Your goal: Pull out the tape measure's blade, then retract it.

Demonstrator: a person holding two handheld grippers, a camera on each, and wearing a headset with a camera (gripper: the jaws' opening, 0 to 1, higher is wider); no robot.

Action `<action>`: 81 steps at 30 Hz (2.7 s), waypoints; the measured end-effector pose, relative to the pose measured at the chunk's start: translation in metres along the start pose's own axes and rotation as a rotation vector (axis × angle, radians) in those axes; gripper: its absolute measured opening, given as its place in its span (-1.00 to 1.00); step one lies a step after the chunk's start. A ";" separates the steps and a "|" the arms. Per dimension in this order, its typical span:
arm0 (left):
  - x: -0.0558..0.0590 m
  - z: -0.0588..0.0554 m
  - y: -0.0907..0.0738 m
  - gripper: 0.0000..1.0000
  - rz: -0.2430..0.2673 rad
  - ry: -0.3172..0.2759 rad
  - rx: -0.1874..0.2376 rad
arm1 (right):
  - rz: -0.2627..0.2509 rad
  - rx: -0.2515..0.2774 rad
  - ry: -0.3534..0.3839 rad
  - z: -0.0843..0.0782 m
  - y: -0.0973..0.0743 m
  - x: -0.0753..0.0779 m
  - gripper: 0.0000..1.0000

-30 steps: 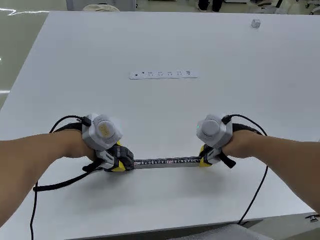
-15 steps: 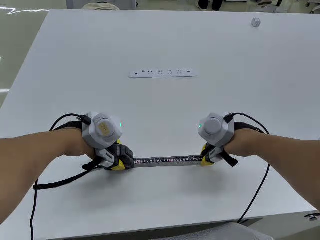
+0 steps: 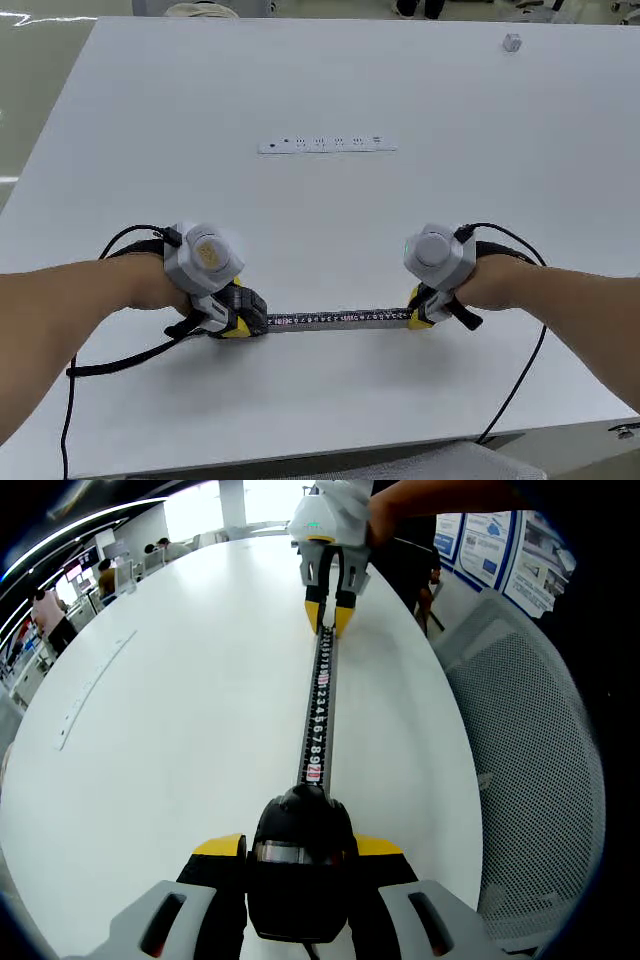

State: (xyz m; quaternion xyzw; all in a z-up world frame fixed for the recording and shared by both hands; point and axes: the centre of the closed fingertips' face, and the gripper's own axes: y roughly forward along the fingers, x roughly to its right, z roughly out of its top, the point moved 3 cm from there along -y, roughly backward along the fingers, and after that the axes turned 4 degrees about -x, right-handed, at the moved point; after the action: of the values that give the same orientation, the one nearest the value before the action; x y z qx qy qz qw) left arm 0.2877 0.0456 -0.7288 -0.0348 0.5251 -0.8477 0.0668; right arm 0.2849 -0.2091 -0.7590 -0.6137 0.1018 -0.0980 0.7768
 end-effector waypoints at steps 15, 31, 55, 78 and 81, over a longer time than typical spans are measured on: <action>0.000 0.000 0.000 -0.28 0.003 0.001 0.000 | 0.002 0.000 -0.001 -0.006 -0.001 0.002 -0.77; -0.003 -0.002 0.002 -0.28 0.004 0.005 -0.003 | 0.001 0.003 0.002 -0.009 -0.002 0.001 -0.75; -0.002 -0.001 0.002 -0.28 -0.002 0.016 -0.002 | -0.012 0.047 -0.026 -0.008 -0.003 -0.001 -0.69; 0.005 -0.030 -0.021 0.74 0.057 -0.259 0.118 | -0.092 0.190 0.173 -0.020 -0.016 -0.001 0.03; 0.003 -0.035 -0.028 0.78 0.080 -0.281 0.143 | -0.088 0.194 0.216 -0.025 -0.018 -0.006 0.07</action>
State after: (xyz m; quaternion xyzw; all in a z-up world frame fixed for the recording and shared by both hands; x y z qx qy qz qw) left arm 0.2777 0.0881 -0.7194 -0.1273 0.4497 -0.8664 0.1757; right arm 0.2719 -0.2354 -0.7467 -0.5257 0.1476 -0.2068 0.8119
